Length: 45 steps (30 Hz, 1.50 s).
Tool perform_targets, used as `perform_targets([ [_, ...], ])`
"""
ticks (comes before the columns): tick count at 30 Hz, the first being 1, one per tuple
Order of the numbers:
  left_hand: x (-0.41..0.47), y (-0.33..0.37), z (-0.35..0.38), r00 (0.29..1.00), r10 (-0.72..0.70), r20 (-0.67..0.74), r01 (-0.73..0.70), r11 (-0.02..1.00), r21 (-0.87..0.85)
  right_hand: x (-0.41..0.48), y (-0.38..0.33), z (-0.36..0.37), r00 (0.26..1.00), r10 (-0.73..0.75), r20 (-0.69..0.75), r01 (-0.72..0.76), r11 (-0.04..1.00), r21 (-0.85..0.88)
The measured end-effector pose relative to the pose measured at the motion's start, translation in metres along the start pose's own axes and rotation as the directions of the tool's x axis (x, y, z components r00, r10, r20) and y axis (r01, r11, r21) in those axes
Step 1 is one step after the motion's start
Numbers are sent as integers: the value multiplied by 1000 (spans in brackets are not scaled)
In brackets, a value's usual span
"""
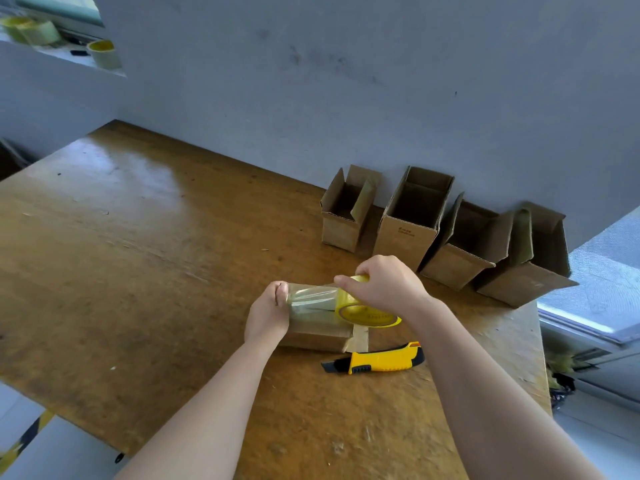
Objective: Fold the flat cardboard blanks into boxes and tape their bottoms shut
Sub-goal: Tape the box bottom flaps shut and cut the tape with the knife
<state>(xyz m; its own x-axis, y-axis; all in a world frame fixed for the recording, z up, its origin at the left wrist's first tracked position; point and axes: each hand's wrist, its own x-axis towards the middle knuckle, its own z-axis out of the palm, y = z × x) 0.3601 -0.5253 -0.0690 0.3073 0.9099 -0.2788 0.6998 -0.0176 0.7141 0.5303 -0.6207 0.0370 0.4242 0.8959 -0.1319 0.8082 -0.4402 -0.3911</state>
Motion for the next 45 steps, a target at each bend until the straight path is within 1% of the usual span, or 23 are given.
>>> perform_targets([
  [3,2,-1,1,1000,11,-15,-10,1000,21,0,9,-1,997,83,2,-82,987,-135],
  [5,2,-3,1,999,39,-16,-38,999,25,-2,18,3,991,134,23,-128,978,-166],
  [12,2,-5,-1,996,85,-11,-85,995,44,-5,31,17,988,154,28,-147,976,-163],
  [17,1,-4,-3,996,90,-15,-90,995,40,-5,40,29,978,195,74,-184,975,-126],
  [24,-1,-5,-4,995,97,-19,-96,995,41,-7,47,47,971,233,49,-224,965,-137],
  [26,-2,-8,-4,993,113,16,-114,993,40,-7,49,50,970,234,61,-226,967,-119],
  [28,-4,-10,-6,987,136,82,-139,989,39,-7,50,52,969,236,71,-228,968,-105],
  [30,-2,-7,-9,984,131,122,-135,990,27,-7,49,53,968,240,69,-232,968,-98],
  [33,1,-3,-9,981,133,141,-141,989,49,-7,48,54,966,247,79,-239,966,-102],
  [35,-3,1,-11,983,152,101,-164,979,122,-6,48,53,964,256,72,-247,962,-116],
  [36,-6,3,-12,982,183,42,-187,962,199,-6,47,53,962,264,67,-255,959,-123],
  [37,-11,5,-14,968,249,-32,-228,926,300,-6,45,53,960,275,62,-265,956,-126],
  [38,-16,7,-15,931,352,-97,-287,870,402,-6,44,54,956,287,57,-278,952,-125],
  [39,-22,9,-14,870,474,-134,-358,795,489,-7,42,56,953,299,53,-291,949,-123],
  [40,-27,11,-12,799,585,-141,-431,719,546,-7,39,57,950,309,52,-302,946,-118],
  [41,-32,11,-10,747,655,-114,-488,657,575,-8,35,59,947,316,51,-309,944,-113],
  [42,-37,12,-7,735,675,-69,-520,626,581,-8,31,61,946,321,50,-315,943,-107],
  [43,-40,12,-5,757,653,-37,-516,631,578,-9,26,62,945,325,46,-319,943,-98],
  [45,-39,12,-8,816,578,-23,-461,673,579,-10,13,65,945,322,48,-318,945,-79],
])
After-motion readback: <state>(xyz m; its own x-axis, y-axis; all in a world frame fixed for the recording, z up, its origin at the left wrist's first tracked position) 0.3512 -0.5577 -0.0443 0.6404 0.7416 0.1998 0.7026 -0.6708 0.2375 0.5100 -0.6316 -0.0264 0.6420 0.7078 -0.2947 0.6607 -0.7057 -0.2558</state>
